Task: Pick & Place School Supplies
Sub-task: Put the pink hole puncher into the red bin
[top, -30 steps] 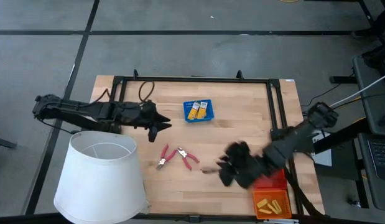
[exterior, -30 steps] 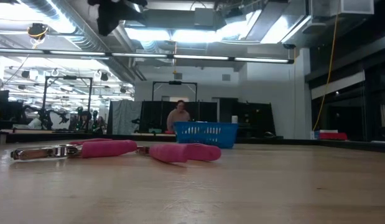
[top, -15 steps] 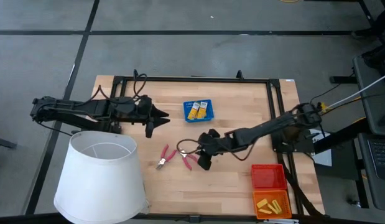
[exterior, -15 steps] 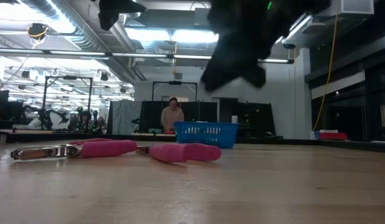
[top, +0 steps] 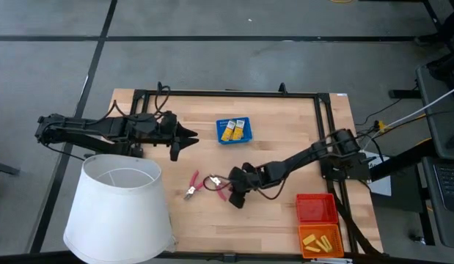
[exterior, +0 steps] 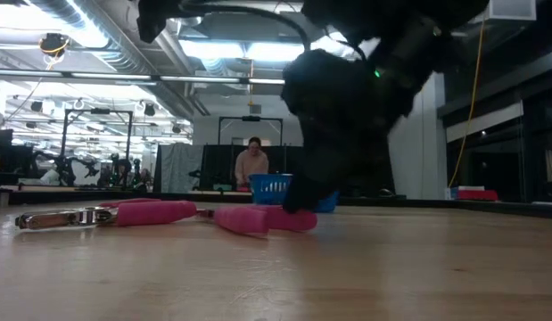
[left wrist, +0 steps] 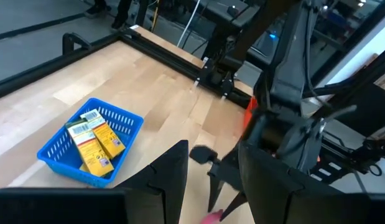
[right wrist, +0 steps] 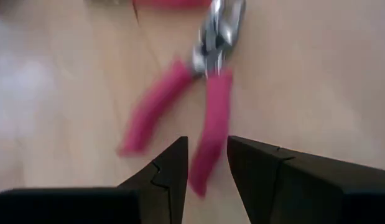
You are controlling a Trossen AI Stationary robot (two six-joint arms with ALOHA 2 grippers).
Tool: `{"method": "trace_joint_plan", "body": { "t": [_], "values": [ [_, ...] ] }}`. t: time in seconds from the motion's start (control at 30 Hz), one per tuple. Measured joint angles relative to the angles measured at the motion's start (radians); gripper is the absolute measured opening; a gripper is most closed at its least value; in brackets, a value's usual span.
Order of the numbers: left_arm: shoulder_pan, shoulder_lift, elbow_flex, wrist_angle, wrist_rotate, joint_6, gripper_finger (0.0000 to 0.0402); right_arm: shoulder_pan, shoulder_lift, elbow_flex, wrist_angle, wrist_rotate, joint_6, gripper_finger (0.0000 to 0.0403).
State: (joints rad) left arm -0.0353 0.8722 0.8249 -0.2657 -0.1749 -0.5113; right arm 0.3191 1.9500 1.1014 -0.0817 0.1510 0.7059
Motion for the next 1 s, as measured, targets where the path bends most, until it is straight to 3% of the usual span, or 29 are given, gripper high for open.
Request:
{"method": "trace_joint_plan", "body": {
  "t": [0.3, 0.47, 0.57, 0.73, 0.83, 1.0],
  "values": [
    [0.0, 0.0, 0.0, 0.004, 0.032, -0.016, 0.0139, 0.006, 0.054, 0.005, 0.025, 0.001, 0.083, 0.0107],
    [0.0, 0.0, 0.0, 0.004, 0.039, -0.014, 0.0139, 0.007, 0.032, 0.003, -0.028, 0.032, 0.099, 0.0026],
    [-0.001, 0.0, 0.0, 0.007, 0.038, -0.004, 0.0139, 0.012, -0.008, 0.001, -0.169, 0.116, 0.197, 0.0027],
    [-0.001, 0.0, 0.0, 0.002, 0.033, 0.0, 0.0139, 0.022, -0.155, 0.02, -0.614, 0.267, 0.411, 0.0027],
    [-0.002, 0.0, 0.0, 0.0, 0.032, 0.013, 0.0139, 0.074, -0.288, 0.023, -0.767, 0.254, 0.463, 0.0027],
    [-0.002, 0.001, 0.0, -0.001, 0.026, 0.032, 0.0139, 0.228, -0.482, 0.024, -0.945, 0.139, 0.657, 0.0027]
  ]
}}
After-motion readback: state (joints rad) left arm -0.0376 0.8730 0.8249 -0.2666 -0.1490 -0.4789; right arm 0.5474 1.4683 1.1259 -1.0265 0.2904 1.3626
